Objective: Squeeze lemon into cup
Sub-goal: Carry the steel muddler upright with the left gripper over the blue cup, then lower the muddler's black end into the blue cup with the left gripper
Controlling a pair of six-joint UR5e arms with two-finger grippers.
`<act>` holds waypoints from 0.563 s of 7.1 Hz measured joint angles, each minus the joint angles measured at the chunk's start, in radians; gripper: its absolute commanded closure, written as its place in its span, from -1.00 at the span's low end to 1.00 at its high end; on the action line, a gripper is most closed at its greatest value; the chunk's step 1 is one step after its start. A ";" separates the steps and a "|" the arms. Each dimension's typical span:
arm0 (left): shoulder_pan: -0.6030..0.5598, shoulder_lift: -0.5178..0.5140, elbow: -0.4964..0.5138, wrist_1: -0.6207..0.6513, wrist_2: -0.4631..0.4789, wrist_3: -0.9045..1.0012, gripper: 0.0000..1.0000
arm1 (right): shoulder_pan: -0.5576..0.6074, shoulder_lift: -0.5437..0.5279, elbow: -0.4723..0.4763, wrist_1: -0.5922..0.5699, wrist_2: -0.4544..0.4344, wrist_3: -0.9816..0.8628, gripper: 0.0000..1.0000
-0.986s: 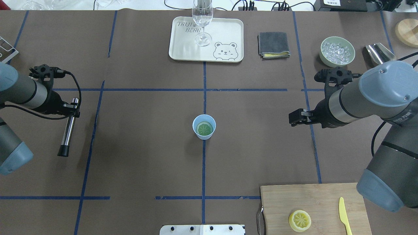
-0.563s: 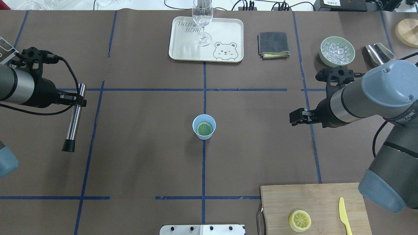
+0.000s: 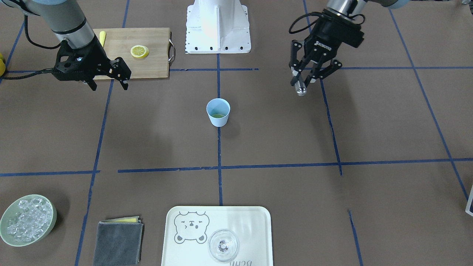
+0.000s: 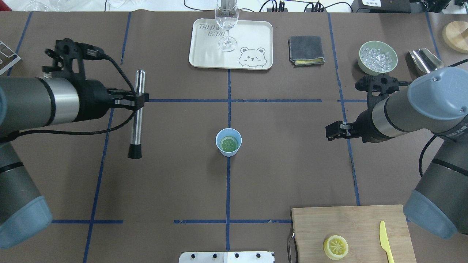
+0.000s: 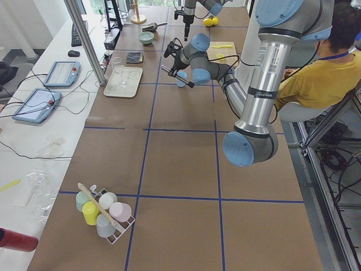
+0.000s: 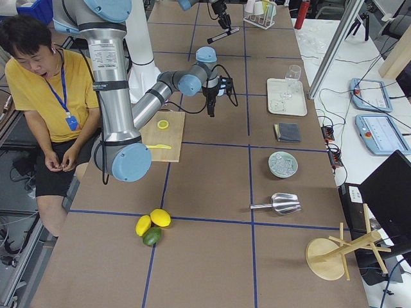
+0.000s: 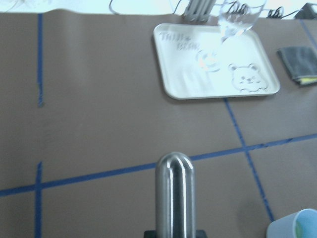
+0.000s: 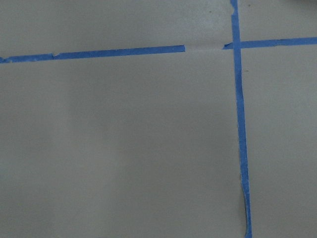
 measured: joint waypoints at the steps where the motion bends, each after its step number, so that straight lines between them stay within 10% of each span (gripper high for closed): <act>1: 0.057 -0.085 0.024 -0.006 0.112 0.020 1.00 | 0.006 -0.006 -0.002 0.002 -0.001 -0.002 -1.00; 4: 0.297 -0.182 0.193 -0.230 0.612 0.036 1.00 | 0.021 -0.023 0.000 0.004 -0.001 -0.003 -1.00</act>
